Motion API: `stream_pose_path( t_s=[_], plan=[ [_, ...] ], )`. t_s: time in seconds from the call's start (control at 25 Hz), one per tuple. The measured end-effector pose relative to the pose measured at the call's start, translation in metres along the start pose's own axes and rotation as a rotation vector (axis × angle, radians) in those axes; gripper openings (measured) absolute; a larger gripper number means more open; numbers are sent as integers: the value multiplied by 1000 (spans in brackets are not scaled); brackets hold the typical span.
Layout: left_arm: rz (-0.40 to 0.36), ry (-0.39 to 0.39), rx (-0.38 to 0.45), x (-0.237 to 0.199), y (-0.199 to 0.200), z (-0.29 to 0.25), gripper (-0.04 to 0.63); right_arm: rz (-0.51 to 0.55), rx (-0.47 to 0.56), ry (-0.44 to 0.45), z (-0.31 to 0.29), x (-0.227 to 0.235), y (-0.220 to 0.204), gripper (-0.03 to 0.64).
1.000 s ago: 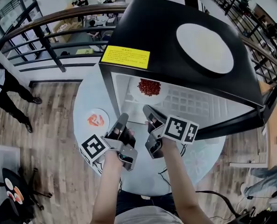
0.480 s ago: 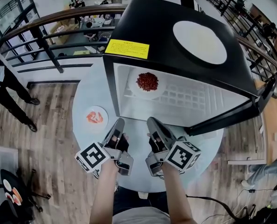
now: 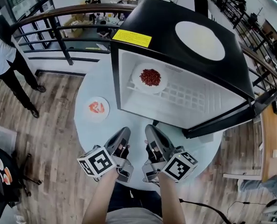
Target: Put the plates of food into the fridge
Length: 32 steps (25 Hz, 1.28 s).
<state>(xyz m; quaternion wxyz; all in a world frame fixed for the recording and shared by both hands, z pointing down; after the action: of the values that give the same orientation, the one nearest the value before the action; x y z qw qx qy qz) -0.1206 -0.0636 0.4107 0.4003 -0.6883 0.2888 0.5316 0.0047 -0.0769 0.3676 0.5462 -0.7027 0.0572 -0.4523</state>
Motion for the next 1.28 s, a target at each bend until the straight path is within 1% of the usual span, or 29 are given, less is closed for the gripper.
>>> stream_pose_path(
  t_s=[0.2,0.36,0.44,0.56,0.68,0.8,0.88,0.96,1.08,1.28],
  plan=[
    [-66,87,46,-6,-11,20,18,-25,-67,57,6,-6,-18,14],
    [-64,147,115,-21,-3,43,18,-61,-106,102,2,-9,-31,14],
    [-59,177,155,-29,8,56,18,-88,-123,113,-3,-10,-37,14],
    [-42,229,217,-41,28,76,18,-95,-152,112,-14,-8,-45,14],
    [-21,255,269,-51,57,91,18,-89,-177,76,-28,-1,-52,14],
    [-16,280,291,-68,88,104,18,-85,-185,44,-48,4,-61,14],
    [-9,298,285,-84,111,109,18,-74,-194,4,-65,5,-69,14],
    [5,316,254,-101,133,110,18,-76,-211,-42,-84,6,-80,14],
    [26,348,184,-130,164,107,18,-109,-246,-100,-112,11,-108,14],
    [50,402,65,-189,202,84,20,-147,-335,-200,-153,45,-158,14]
  ],
)
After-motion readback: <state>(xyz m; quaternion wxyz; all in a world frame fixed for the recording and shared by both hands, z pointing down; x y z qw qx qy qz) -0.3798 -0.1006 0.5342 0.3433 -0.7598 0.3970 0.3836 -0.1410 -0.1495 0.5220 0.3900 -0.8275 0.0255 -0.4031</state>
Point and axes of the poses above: the fingertips, and each gripper's own axes: z backward along the fingers, x to its right, y out of its top, the point moved 4 cm from there along z, backward along the fingers, and after that the axes turned 14 degrees about z, right-handed, at the moved point
